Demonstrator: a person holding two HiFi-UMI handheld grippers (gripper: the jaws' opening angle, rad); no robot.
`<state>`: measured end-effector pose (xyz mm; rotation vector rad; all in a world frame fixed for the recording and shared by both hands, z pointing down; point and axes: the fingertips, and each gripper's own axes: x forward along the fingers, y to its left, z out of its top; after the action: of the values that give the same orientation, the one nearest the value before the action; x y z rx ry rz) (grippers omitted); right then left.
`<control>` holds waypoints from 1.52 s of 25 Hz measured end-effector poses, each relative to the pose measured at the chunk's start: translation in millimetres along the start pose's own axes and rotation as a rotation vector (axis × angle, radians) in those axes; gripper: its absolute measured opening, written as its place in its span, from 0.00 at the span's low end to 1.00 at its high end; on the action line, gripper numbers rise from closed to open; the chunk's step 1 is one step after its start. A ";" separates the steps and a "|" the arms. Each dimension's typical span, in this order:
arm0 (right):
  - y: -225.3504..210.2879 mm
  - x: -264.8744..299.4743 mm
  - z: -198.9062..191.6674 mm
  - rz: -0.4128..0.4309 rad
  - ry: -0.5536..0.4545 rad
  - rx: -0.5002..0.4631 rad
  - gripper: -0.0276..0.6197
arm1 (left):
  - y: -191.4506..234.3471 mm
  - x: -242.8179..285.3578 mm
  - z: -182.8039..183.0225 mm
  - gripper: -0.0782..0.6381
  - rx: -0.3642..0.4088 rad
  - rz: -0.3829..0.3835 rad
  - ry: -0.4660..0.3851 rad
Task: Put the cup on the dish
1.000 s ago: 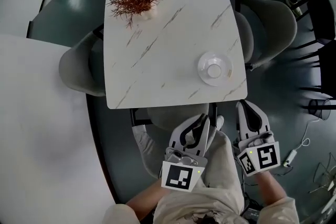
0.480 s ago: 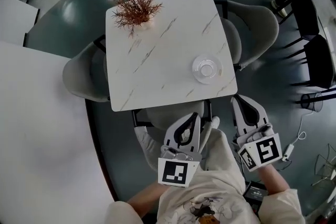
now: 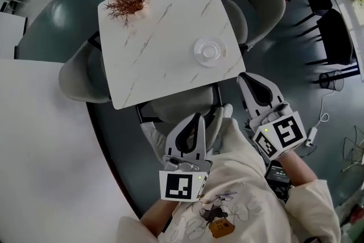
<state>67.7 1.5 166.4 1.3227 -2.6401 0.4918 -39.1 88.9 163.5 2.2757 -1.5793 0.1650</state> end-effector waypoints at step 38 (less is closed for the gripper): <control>13.0 -40.9 -19.7 0.011 0.078 -0.043 0.05 | -12.4 -19.7 -22.2 0.12 -0.006 -0.042 0.027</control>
<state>81.6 46.4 170.7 1.2511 -2.5811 0.4748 -32.5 118.0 175.4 2.2911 -1.5149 0.1796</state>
